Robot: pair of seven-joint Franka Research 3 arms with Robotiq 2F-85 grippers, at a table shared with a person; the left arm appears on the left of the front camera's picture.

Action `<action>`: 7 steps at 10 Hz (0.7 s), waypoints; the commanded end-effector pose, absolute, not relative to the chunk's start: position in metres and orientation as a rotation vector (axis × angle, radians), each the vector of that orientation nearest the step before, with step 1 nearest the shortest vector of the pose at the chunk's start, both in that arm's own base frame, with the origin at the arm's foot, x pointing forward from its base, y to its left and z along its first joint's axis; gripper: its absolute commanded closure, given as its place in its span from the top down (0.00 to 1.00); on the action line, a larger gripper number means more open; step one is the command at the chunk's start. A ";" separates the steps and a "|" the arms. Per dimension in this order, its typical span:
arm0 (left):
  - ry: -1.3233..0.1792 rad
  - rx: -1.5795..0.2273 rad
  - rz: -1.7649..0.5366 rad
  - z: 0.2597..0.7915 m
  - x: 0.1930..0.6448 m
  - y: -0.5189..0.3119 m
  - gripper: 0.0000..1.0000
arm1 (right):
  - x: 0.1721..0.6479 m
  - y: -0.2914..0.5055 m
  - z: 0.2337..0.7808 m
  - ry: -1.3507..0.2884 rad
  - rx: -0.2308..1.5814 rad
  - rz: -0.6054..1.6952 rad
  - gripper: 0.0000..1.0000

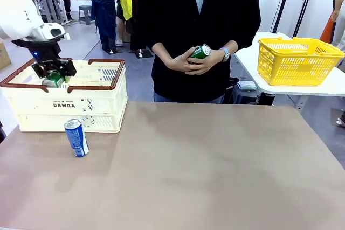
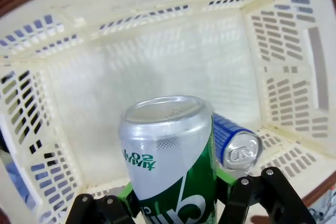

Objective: Place the drinks into the Shopping basket.
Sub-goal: Pick up one drink and place it into the Shopping basket.

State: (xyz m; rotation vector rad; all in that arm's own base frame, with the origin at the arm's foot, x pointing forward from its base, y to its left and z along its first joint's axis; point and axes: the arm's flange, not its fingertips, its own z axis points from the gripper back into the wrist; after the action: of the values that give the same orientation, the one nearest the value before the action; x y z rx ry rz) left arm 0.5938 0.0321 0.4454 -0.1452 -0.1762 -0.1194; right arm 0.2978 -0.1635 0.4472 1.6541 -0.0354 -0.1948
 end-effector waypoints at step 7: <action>-0.117 -0.107 -0.027 0.395 0.622 0.036 0.00 | 0.298 -0.164 0.454 -0.020 1.665 -0.211 1.00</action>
State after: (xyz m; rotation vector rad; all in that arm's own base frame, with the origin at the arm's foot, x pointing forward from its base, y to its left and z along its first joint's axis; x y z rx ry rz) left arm 0.6148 0.0382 0.3878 -0.1357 -0.1046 -0.0470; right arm 0.2978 -0.1635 0.4472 1.6541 -0.0352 -0.1950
